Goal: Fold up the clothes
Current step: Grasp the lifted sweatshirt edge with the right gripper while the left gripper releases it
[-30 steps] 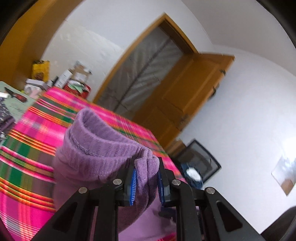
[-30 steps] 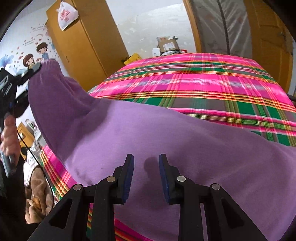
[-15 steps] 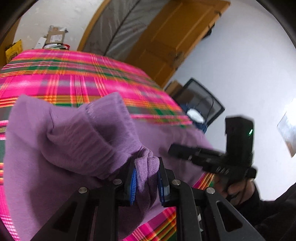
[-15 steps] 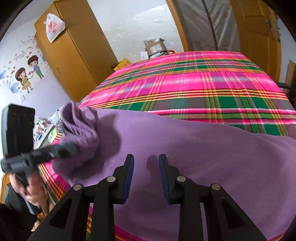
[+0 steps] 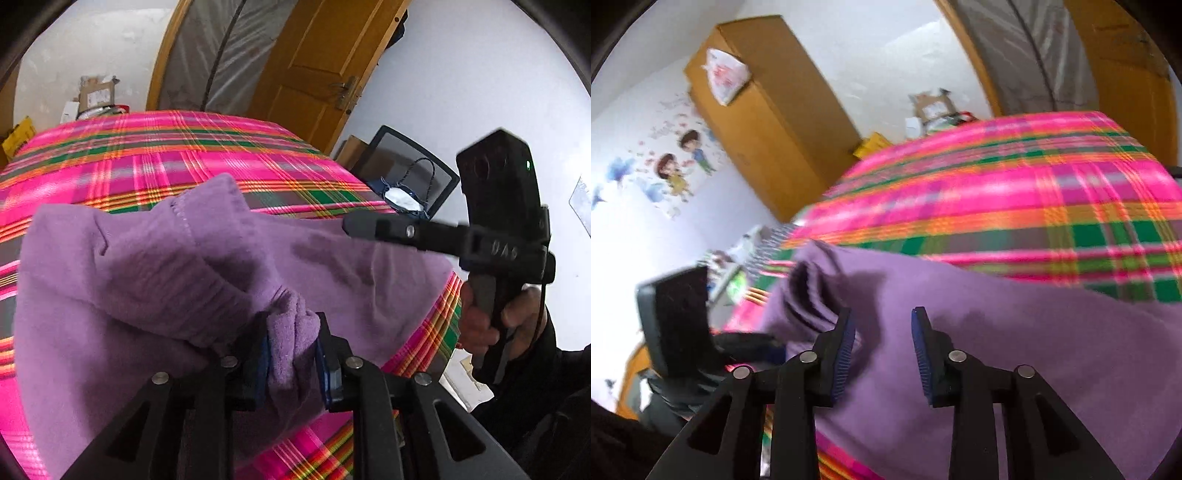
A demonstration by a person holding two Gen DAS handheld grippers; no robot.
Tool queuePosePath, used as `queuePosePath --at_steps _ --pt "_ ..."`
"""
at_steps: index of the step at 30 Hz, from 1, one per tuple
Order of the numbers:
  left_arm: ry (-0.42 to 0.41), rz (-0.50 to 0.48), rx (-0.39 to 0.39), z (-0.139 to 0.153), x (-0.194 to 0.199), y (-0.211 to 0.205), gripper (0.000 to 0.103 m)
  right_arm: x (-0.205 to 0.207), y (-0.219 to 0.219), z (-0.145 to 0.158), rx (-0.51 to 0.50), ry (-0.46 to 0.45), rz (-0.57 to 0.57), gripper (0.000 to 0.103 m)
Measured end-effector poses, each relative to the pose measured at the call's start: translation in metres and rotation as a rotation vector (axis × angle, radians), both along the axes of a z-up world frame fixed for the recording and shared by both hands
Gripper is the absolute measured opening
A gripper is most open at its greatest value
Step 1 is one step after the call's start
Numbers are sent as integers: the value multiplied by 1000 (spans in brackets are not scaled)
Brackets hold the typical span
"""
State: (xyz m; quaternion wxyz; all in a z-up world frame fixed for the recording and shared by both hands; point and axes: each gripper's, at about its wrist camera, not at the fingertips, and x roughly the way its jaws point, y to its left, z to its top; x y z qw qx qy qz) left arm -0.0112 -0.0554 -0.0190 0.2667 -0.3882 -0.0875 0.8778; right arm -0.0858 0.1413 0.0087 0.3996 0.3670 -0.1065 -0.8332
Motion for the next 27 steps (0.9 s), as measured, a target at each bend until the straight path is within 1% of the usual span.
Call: queuePosePath --at_steps 4,7,9,13,18,21,23,27 --pt "47 29 29 12 23 -14 24 -1 -18 11 -40 14 73 40" --pt "55 44 36 16 30 -22 25 -3 -32 13 -44 18 107 41" --pt "48 38 29 14 31 -19 27 -6 -39 11 -47 11 118 41" --pt "48 26 -66 6 29 -3 28 -10 -41 7 -51 -7 112 41" --pt "110 -4 -145 5 25 24 33 -11 -37 4 -50 -18 98 41" --pt "139 -33 -135 8 29 28 33 -12 -34 2 -50 -25 89 41" --pt "159 -44 -99 12 36 22 35 -13 -34 0 -50 -33 95 41" --pt "198 -62 -18 22 50 8 35 -15 -44 -3 -49 -54 146 42"
